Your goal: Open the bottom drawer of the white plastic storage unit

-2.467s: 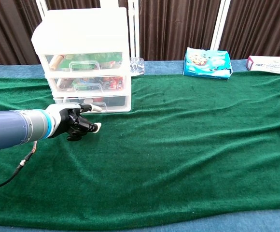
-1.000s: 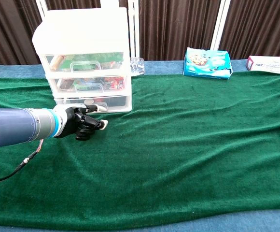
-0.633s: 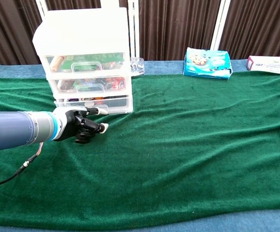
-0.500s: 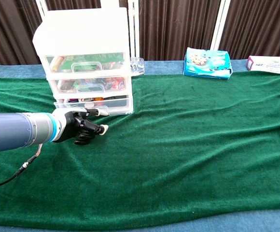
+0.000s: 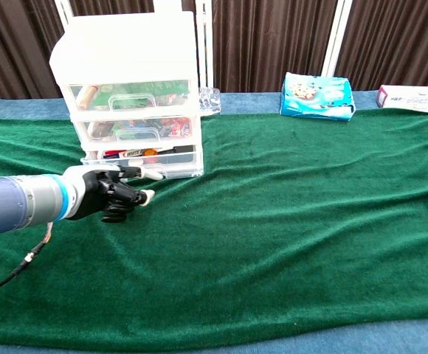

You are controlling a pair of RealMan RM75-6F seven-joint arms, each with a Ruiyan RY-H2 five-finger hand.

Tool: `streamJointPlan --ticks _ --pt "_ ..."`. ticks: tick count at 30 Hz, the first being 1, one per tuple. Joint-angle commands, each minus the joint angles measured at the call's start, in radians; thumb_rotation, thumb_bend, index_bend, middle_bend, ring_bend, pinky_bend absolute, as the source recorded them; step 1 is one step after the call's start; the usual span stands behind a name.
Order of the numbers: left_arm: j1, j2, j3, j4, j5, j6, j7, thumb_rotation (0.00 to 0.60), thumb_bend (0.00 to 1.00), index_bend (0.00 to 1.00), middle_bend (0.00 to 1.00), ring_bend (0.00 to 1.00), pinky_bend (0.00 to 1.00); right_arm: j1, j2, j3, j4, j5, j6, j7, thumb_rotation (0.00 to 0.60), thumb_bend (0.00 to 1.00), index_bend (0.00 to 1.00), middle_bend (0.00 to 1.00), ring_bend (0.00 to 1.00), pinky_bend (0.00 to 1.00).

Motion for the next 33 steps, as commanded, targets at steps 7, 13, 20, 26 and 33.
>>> streamJointPlan --ticks 7,13,20,26,33 --pt "0.04 0.029 0.031 -0.038 0.097 0.019 -0.002 0.6 0.57 0.06 0.93 0.91 0.9 0.0 -0.002 -0.002 -0.003 -0.004 0.002 -0.009 0.6 0.04 0.01 0.0 0.0 0.0" --pt "0.076 0.04 0.115 -0.131 0.218 0.207 0.141 0.6 0.57 0.1 0.93 0.91 0.9 -0.002 -0.001 0.0 -0.004 -0.002 0.006 -0.007 0.6 0.04 0.01 0.0 0.0 0.0" --pt "0.097 0.029 0.166 -0.24 0.278 0.487 0.424 0.6 0.57 0.1 0.93 0.91 0.9 -0.002 0.0 -0.002 -0.006 -0.003 0.004 -0.007 0.6 0.04 0.01 0.0 0.0 0.0" --pt "0.079 0.006 0.142 -0.276 0.233 0.605 0.636 0.6 0.57 0.09 0.93 0.91 0.9 -0.003 0.0 -0.003 -0.009 -0.005 0.005 -0.009 0.6 0.04 0.01 0.0 0.0 0.0" --pt "0.042 -0.015 0.086 -0.26 0.119 0.592 0.739 0.6 0.57 0.15 0.93 0.91 0.9 -0.003 0.004 -0.002 -0.01 -0.003 0.003 -0.004 0.6 0.04 0.0 0.0 0.0 0.0"
